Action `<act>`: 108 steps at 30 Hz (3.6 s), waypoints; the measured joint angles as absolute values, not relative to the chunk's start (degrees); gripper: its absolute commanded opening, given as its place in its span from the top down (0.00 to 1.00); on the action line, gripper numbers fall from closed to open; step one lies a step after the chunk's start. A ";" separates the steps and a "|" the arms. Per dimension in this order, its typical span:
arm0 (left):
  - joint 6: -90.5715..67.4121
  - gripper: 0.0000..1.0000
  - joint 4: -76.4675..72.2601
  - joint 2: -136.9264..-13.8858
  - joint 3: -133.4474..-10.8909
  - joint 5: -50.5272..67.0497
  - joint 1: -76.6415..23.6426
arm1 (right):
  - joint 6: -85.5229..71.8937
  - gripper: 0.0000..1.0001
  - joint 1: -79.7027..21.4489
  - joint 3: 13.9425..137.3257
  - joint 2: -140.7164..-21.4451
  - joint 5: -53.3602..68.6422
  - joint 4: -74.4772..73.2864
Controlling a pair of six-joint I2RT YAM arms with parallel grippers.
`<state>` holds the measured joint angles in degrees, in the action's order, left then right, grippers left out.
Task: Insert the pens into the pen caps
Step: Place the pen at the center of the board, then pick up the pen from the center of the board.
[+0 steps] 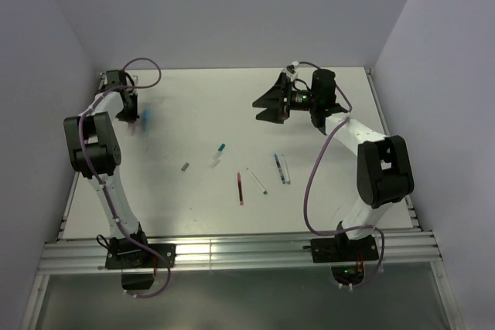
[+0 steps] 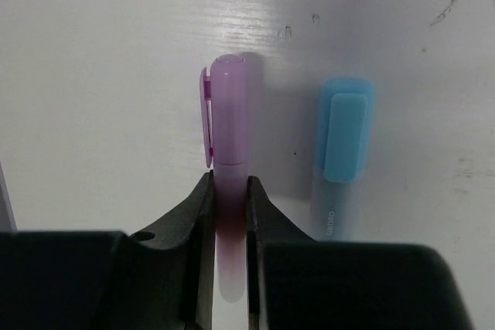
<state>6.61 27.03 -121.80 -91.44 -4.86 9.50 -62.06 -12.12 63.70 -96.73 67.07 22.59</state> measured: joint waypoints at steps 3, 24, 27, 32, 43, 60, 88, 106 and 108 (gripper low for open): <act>6.59 0.83 26.92 -121.80 -91.64 -4.12 9.50 | -62.04 0.00 -12.12 63.70 -96.73 67.09 22.57; 6.28 0.72 28.82 -121.80 -92.03 0.14 9.02 | -61.87 0.00 -12.12 63.72 -96.73 67.11 22.52; 6.28 0.71 29.04 -121.80 -92.27 0.99 9.02 | -61.84 0.00 -12.12 63.72 -96.73 67.11 22.48; 6.17 0.73 30.55 -121.78 -93.08 2.33 9.02 | -61.84 0.00 -12.12 63.72 -96.73 67.11 22.31; 6.55 0.53 32.14 -118.06 -93.36 6.33 9.02 | -61.63 0.00 -12.12 63.72 -96.73 67.31 22.20; 9.23 0.36 30.72 -84.29 -83.20 25.41 5.21 | -22.04 0.10 -18.00 79.00 -93.38 50.30 -19.22; -1.13 0.36 24.34 -79.59 -70.91 22.59 1.34 | 1.91 0.45 -43.77 69.04 -100.01 9.74 -41.43; -1.43 0.31 21.78 -79.33 -69.58 21.76 1.23 | -0.36 0.78 -48.82 67.68 -106.00 -1.78 -37.45; -1.74 0.30 21.32 -79.33 -69.58 21.65 1.23 | -0.43 0.99 -49.28 67.68 -106.02 -2.31 -37.26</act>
